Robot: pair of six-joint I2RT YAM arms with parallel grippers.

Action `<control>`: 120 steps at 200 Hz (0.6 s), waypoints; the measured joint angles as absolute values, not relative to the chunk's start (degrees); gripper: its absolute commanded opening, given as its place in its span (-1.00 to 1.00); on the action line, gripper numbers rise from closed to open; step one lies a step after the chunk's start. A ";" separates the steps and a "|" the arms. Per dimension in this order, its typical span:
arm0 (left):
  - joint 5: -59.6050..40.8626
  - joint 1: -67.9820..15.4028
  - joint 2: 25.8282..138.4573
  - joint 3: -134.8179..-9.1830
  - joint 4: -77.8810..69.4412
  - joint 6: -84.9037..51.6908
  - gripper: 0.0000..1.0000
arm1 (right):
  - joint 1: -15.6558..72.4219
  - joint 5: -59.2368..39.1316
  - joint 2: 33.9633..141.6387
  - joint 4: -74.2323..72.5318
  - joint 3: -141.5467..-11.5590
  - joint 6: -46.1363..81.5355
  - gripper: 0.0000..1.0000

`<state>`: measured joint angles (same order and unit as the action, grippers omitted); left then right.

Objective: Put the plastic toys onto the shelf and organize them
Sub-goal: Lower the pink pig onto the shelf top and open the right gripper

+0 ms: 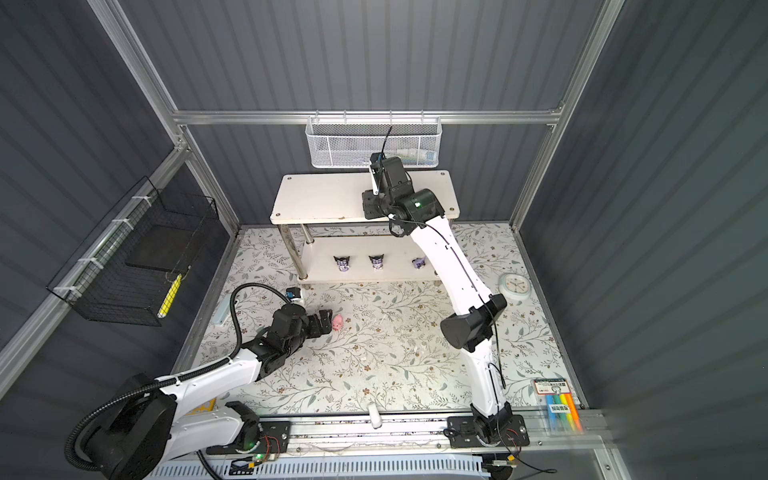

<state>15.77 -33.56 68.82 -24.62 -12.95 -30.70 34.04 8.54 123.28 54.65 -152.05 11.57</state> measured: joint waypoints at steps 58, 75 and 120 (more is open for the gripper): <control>15.75 -33.28 68.82 -24.62 -12.95 -30.70 0.98 | 33.82 8.23 123.79 54.00 -152.05 11.79 -0.23; 15.75 -33.28 68.82 -24.62 -12.95 -30.70 0.99 | 33.82 8.14 124.01 53.84 -152.07 11.90 -0.21; 15.33 -33.17 68.82 -24.62 -12.95 -30.70 0.98 | 33.69 8.14 124.07 53.78 -152.07 11.97 -0.12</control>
